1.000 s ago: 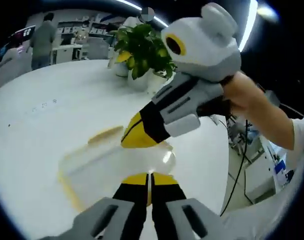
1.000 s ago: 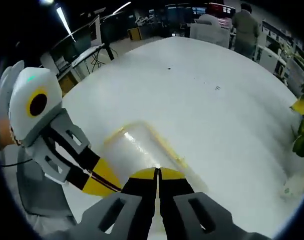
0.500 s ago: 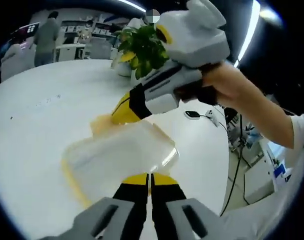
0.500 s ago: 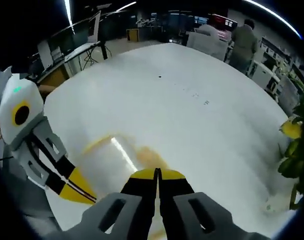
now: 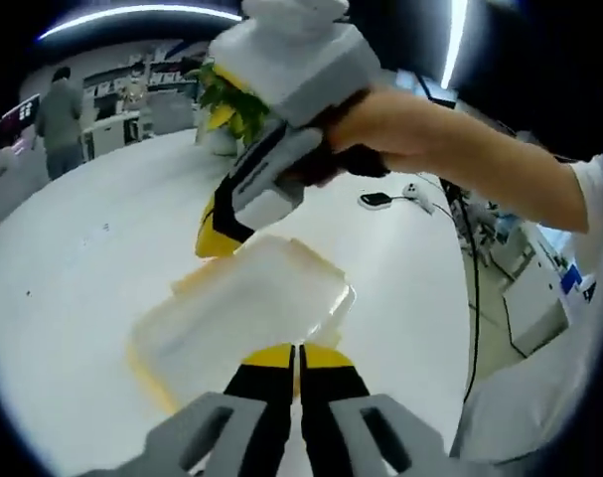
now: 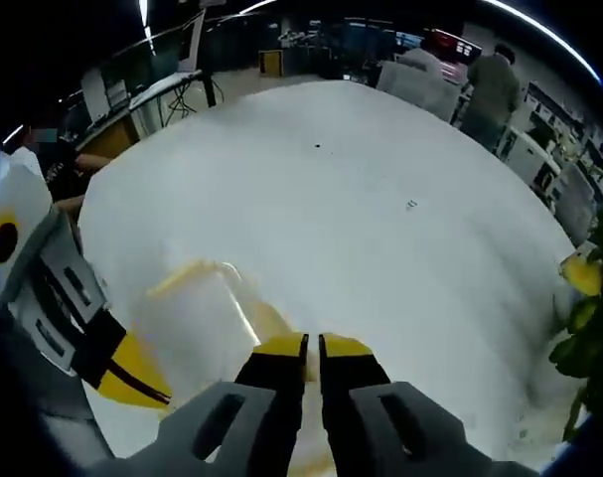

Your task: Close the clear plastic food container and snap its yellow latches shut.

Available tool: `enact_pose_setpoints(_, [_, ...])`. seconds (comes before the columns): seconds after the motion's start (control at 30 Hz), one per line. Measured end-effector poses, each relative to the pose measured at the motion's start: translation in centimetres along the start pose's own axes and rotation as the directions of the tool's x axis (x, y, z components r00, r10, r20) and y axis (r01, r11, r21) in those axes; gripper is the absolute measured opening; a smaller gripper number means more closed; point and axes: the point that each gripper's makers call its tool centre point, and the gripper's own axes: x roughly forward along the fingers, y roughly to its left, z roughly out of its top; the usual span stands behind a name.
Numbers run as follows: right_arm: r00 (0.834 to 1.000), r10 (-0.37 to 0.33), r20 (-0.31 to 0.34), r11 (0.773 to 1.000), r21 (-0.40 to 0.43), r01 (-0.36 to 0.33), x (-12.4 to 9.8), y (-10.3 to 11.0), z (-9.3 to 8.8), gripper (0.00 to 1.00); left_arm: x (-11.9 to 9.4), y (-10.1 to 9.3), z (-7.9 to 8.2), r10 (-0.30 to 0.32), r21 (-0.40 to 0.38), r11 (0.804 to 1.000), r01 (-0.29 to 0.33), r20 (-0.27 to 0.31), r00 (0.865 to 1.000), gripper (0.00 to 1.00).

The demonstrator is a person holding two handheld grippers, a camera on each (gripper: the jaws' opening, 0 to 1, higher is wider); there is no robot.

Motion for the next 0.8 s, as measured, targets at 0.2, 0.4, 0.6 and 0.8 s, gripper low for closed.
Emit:
enact_pose_setpoints(0.2, [0.971, 0.097, -0.218, 0.928, -0.332, -0.167, -0.8, 2.4, -0.6, 0.33, 0.1, -0.1, 0.1, -0.015, 0.159, 0.987, 0.017, -0.015, 1.000, 0.00])
enact_pose_setpoints(0.4, [0.914, 0.077, -0.399, 0.866, -0.428, -0.260, -0.1, 2.7, -1.9, 0.42, 0.2, 0.3, 0.2, -0.023, 0.187, 0.982, 0.027, -0.020, 1.000, 0.00])
enact_pose_setpoints(0.6, [0.873, 0.133, -0.470, 0.865, -0.375, -0.334, 0.0, 3.2, -1.8, 0.31, 0.3, 0.3, 0.1, -0.033, 0.182, 0.983, 0.036, -0.017, 0.999, 0.00])
enact_pose_setpoints(0.8, [0.833, 0.094, -0.545, 0.805, -0.450, -0.386, 0.1, 3.7, -2.1, 0.31, 0.4, 0.6, 0.1, -0.034, 0.149, 0.988, 0.036, -0.018, 0.999, 0.02])
